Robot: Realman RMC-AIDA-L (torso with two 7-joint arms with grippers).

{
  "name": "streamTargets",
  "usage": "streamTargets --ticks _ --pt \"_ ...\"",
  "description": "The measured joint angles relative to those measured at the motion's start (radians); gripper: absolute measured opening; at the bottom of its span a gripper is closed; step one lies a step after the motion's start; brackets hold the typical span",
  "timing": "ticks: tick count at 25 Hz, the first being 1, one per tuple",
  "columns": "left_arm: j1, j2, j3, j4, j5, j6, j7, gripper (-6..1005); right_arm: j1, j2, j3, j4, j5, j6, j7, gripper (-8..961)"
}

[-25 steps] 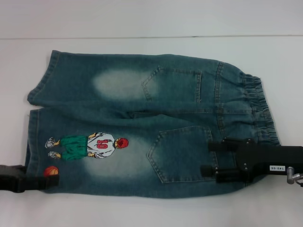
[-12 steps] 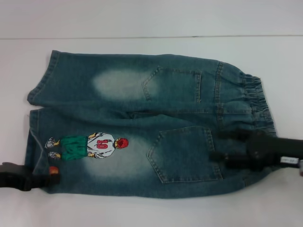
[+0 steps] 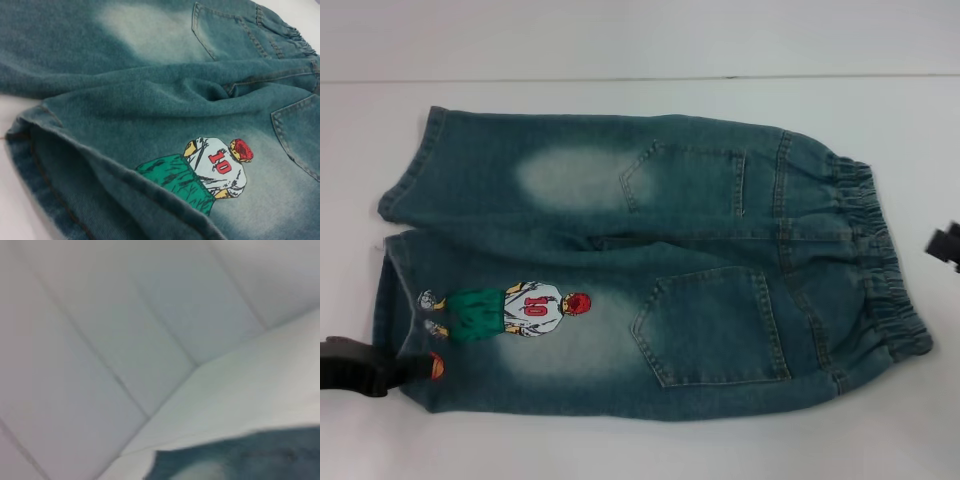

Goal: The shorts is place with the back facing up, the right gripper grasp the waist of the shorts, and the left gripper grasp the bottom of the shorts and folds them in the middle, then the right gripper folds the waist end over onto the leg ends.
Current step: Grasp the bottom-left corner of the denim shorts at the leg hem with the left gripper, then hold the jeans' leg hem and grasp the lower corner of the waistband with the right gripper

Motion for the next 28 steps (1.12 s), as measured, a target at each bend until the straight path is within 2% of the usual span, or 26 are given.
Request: streamTargets --ticks 3,4,8,12,20,28 --pt "-0.001 -0.002 0.0 0.002 0.0 0.002 0.0 23 -0.038 -0.024 0.0 0.006 -0.022 0.055 0.147 926" --pt "-0.001 -0.002 0.001 0.002 0.0 0.003 0.0 22 -0.056 -0.036 0.002 0.01 -0.037 0.071 0.193 925" --pt "-0.002 -0.004 0.008 0.002 -0.002 0.003 0.005 20 -0.102 -0.054 0.0 0.018 -0.054 0.083 0.225 919" --pt "-0.005 -0.006 0.028 -0.002 -0.009 -0.003 0.008 18 -0.108 -0.05 -0.004 0.018 -0.089 0.103 0.21 912" --pt "-0.006 -0.003 0.036 -0.004 -0.064 0.041 0.011 16 -0.045 -0.032 -0.004 0.018 -0.166 0.139 0.198 900" --pt "-0.004 -0.003 0.04 0.009 -0.075 0.062 0.007 15 -0.035 -0.024 -0.006 0.018 -0.18 0.152 0.197 887"
